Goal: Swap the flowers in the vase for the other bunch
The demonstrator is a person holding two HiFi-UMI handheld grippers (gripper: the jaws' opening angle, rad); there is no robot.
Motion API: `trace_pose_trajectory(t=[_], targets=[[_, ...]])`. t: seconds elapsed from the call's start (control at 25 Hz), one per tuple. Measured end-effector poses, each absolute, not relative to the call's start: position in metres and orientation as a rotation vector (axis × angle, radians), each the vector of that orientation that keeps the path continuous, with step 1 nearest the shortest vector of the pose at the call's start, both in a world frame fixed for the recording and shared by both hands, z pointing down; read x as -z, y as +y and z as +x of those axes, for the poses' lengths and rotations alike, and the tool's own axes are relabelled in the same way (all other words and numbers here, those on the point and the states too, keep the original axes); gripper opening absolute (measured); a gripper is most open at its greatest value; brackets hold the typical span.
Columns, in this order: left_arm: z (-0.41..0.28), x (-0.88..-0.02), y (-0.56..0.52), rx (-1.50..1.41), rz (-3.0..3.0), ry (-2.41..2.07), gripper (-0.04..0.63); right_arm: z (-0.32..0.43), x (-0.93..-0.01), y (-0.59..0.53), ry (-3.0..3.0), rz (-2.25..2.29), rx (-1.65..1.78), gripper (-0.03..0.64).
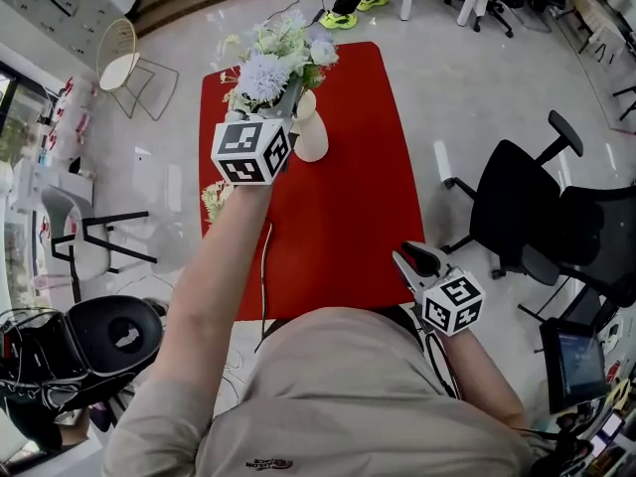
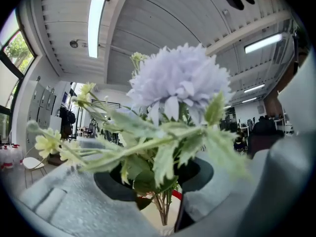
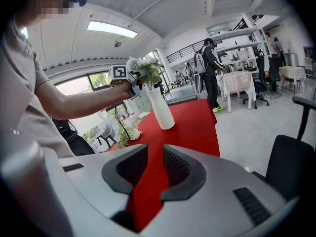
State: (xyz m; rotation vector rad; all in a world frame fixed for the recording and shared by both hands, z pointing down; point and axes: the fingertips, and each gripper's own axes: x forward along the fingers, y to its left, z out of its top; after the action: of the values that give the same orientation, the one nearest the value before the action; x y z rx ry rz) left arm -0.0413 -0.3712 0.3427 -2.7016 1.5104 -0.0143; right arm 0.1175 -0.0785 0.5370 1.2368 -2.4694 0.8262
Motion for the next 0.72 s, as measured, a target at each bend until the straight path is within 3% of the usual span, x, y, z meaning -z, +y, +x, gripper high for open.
trace_pose_trajectory(t=[0.72], targets=[[-0.040,-0.398,-0.358,0.225,-2.740,1.571,0.306,0.117,-0.538,-0.080,-2.479,1.215,-0.832,0.101]])
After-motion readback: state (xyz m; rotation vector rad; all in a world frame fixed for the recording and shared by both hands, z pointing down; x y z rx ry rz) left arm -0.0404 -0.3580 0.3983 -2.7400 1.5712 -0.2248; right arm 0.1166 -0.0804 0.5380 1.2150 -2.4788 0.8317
